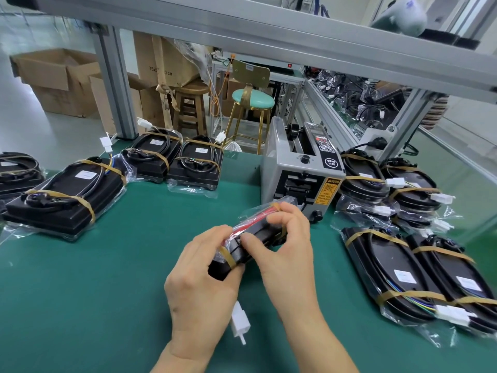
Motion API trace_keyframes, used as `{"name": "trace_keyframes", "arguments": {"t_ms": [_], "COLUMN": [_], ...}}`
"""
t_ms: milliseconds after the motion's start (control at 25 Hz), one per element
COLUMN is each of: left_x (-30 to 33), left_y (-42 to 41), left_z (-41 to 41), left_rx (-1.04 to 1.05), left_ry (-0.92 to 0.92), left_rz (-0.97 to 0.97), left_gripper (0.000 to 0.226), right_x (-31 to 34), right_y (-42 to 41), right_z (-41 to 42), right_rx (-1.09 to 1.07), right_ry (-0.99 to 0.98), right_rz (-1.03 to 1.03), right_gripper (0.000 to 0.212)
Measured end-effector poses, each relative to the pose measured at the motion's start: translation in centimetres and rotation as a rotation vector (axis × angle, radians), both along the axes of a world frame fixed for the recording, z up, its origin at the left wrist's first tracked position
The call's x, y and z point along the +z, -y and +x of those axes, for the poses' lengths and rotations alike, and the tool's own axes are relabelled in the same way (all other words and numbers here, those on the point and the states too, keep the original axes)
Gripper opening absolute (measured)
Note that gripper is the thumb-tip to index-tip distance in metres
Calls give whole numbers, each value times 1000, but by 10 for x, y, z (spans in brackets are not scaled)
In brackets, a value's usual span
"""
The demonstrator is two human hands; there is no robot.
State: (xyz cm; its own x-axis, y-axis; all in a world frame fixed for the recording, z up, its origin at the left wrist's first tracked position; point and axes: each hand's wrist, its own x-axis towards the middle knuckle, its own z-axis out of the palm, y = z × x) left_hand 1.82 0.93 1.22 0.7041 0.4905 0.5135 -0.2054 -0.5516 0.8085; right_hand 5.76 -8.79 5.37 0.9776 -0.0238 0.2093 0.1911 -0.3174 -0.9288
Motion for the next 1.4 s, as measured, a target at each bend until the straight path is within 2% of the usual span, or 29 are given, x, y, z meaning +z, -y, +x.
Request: {"name": "trace_keyframes", "arguments": {"t_ms": [240,480,560,680,760,840,920,960,1000,1080,1160,1240,1320,1400], "left_x": [1,6,8,12,17,26,38,45,49,57,59,56,55,54], "left_y": [0,-6,-21,-50,-64,-69,-62,-53,-42,-22,-12,-16,-20,-20], "left_z": [-1,-2,-2,-4,-4,-1,4,9,15,28,40,46,46,43], "left_rx": [4,-29,-51,-122,-190,-170,-98,-103,-173,-339,-409,-409,-401,-403], "left_ry": [-18,-11,-38,-106,-187,-255,-230,-197,-186,-258,-319,-337,-307,-262], "left_rz": [10,-13,-37,-55,-57,-11,310,485,634,787,765,684,580,571], "left_gripper": [64,65,69,72,71,64,51,55,61,66,64,62,63,68], "right_x": [-1,6,13,19,17,14,11,9,8,4,0,-2,-3,-1], "right_y": [-7,15,38,64,69,67,63,63,64,68,73,74,71,66], "right_z": [0,2,16,42,57,68,74,77,79,81,83,86,88,89], "right_rx": [-25,94,140,299,422,481,479,479,492,539,535,470,423,438], "right_ry": [4,6,43,67,-10,-85,-123,-134,-150,-204,-228,-192,-123,-86], "right_rz": [23,-223,-256,-416,-338,-209,-114,-70,-13,123,206,202,149,138], "right_gripper": [38,69,64,61,51,36,29,29,29,29,24,17,15,16]}}
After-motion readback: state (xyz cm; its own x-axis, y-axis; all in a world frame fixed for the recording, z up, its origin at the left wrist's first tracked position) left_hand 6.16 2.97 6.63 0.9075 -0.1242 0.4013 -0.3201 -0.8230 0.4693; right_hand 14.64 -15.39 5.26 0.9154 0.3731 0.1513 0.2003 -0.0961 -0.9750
